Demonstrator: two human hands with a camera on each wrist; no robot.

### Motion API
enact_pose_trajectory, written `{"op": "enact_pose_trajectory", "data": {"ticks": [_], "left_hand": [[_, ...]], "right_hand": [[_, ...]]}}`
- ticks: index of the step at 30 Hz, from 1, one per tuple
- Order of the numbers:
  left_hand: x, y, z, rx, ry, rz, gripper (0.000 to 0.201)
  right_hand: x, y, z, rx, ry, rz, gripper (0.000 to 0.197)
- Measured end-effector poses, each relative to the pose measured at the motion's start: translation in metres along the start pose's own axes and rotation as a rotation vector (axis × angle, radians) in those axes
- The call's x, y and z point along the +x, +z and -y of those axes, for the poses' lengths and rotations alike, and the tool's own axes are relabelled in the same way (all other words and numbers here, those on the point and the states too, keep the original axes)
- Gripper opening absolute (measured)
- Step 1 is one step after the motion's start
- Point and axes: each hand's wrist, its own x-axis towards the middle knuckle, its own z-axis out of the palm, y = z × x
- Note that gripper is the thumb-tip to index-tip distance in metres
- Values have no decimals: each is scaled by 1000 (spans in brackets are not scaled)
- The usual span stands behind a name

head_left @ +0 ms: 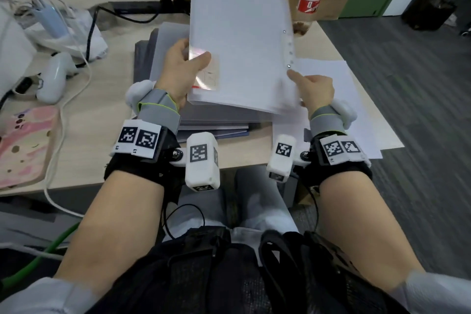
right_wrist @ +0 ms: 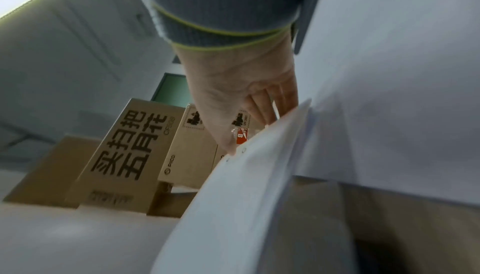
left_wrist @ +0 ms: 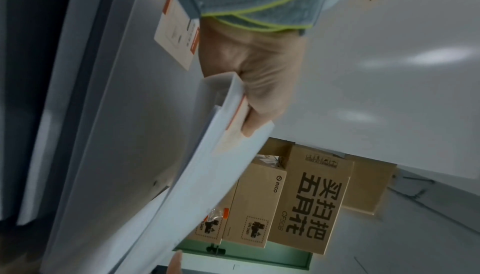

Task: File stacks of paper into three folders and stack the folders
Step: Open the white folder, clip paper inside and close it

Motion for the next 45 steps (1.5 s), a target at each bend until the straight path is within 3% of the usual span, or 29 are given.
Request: {"op": "enact_pose_trajectory", "data": {"ticks": [4, 8, 11, 13, 16, 19, 24, 29, 33, 36, 39, 41, 43, 45], "left_hand": [[3, -10, -2, -3, 19, 27, 19], [6, -8, 0, 45, -16, -31, 19], [17, -15, 5, 274, -80, -69, 27], [25, -27, 10, 484, -160, -56, 35], [27, -39, 8, 834, -278, -24, 20], [29, -44, 11, 1209, -361, -130, 39], [33, -38, 12, 1266, -473, -160, 40], [37, -44, 10, 1110, -483, -196, 46], [38, -53, 5, 681, -426, -237, 48], [37, -58, 1, 434, -386, -229, 40], [32, -62, -4, 185, -428, -107, 15], [27, -64, -8, 68, -423, -45, 16], [26, -66, -9, -6, -368, -80, 25], [29, -69, -11, -10, -277, -145, 9]], "right_hand": [[6, -8, 7, 115, 138, 158, 51], [7, 1, 16, 218, 81, 272, 64], [5, 8, 19, 303, 73, 274, 68], [8, 13, 16, 312, 65, 281, 52], [2, 18, 17, 280, 78, 304, 33], [0, 23, 13, 255, 91, 299, 40], [-3, 26, 15, 243, 75, 290, 51], [-5, 29, 15, 278, 49, 284, 35], [-6, 27, 13, 311, 9, 270, 28], [-3, 25, 11, 335, -22, 253, 26], [-1, 22, 14, 360, -42, 239, 22], [0, 21, 17, 381, -52, 243, 18], [-1, 22, 20, 408, -49, 263, 18], [-3, 25, 22, 432, -37, 283, 18]]}}
